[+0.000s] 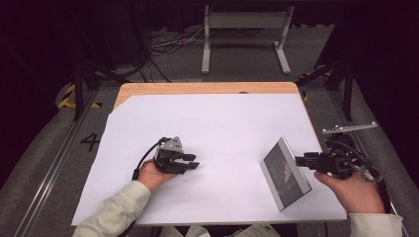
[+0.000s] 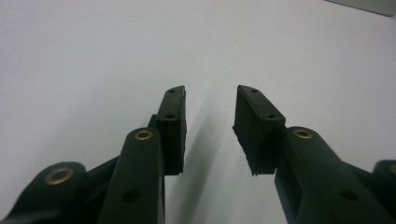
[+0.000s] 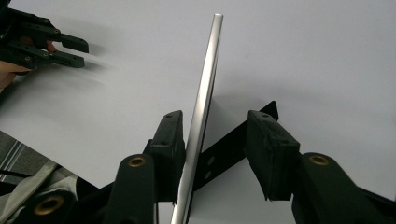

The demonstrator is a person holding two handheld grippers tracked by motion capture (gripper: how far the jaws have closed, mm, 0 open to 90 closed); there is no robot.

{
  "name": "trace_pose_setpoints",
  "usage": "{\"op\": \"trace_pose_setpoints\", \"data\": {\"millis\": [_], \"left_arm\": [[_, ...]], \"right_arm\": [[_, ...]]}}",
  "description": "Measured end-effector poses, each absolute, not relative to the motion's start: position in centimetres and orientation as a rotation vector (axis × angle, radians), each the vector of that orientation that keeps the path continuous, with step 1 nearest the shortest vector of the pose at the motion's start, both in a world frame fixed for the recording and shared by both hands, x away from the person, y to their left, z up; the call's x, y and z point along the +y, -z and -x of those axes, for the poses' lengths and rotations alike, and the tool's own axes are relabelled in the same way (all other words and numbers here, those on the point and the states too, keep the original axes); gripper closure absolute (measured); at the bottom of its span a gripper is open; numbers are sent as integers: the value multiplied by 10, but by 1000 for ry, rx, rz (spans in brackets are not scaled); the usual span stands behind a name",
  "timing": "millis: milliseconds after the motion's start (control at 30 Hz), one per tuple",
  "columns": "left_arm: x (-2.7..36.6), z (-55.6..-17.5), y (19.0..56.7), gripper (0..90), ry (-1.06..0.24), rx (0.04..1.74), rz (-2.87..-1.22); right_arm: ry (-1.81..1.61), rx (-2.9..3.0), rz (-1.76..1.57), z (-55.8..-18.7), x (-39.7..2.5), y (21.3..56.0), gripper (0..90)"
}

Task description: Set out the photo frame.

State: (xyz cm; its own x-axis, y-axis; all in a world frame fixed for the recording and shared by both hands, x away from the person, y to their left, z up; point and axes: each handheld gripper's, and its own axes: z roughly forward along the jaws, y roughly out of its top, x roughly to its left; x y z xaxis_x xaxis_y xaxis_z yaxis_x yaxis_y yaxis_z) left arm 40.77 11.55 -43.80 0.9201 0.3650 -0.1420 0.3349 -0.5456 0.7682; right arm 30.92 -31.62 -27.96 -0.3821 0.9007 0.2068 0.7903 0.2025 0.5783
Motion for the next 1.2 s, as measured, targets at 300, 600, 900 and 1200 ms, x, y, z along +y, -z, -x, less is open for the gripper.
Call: {"op": "trace_pose_setpoints", "data": {"millis": [300,600,900,1200], "left_arm": [[115,-408,438,643,-46,494,-2195],[114,-407,439,642,-39,494,-2198],[114,-408,439,642,-38,495,-2197],[114,-408,439,641,-35,496,-2198]], "right_arm": [[-908,2317,-1637,-312,-308,284,558],[-880,2341,-1642,-316,-302,291,558],[-833,2365,-1652,-321,-295,300,576],[-785,2392,-1645,-323,-291,302,636]]}}
